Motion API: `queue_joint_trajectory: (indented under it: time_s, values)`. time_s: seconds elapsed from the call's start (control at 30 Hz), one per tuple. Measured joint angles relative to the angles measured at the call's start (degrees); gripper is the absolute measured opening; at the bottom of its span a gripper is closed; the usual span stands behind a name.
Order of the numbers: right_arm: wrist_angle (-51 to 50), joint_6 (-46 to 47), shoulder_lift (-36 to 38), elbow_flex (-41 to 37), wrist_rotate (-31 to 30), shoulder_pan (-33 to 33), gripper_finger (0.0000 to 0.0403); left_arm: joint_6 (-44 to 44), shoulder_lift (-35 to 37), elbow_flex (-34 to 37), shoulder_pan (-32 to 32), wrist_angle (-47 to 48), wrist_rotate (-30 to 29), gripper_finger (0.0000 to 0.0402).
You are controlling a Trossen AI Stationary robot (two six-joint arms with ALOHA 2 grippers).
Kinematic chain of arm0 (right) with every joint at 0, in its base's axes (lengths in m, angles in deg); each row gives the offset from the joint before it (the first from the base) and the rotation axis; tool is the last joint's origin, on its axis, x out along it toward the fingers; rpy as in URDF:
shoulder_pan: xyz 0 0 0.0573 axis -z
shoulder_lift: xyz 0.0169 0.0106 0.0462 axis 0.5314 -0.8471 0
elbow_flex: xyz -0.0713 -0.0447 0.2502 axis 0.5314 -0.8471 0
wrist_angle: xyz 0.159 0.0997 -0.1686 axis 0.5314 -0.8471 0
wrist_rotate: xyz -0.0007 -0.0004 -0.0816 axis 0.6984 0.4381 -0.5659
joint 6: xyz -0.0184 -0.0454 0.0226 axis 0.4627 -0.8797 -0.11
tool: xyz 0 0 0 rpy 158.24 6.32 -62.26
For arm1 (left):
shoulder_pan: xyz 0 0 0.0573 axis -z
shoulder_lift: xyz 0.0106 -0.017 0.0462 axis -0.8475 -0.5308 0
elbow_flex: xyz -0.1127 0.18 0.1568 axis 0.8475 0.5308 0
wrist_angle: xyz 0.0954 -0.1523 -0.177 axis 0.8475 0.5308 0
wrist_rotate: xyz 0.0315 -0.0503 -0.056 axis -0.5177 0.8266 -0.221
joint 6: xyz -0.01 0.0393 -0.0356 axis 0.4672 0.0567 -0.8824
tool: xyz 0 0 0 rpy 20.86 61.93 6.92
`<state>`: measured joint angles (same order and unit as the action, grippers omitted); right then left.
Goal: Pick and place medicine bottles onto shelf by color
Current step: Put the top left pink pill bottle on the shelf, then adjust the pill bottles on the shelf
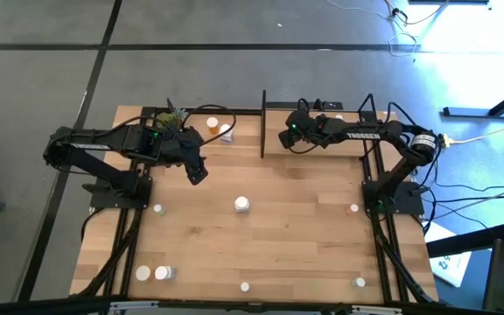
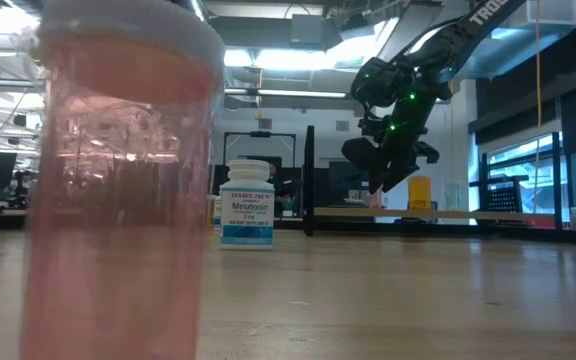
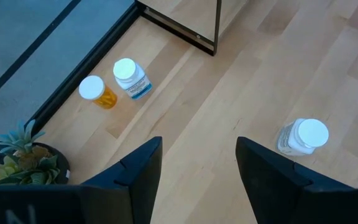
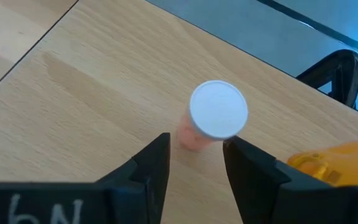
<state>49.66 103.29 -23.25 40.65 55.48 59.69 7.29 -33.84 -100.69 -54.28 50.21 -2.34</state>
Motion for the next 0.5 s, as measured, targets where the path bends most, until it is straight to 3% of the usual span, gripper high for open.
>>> queue_joint_trajectory:
  time_s: [0.2, 0.5]
  values:
    - [0.0, 0.3, 0.0, 0.0, 2.0, 1.3, 0.015, 0.0, 0.0, 0.0, 0.0, 0.0, 0.0, 0.0199]
    - [0.0, 0.5, 0.0, 0.0, 4.6, 2.3, 0.0183, 0.0, 0.0, 0.0, 0.0, 0.0, 0.0, 0.0199]
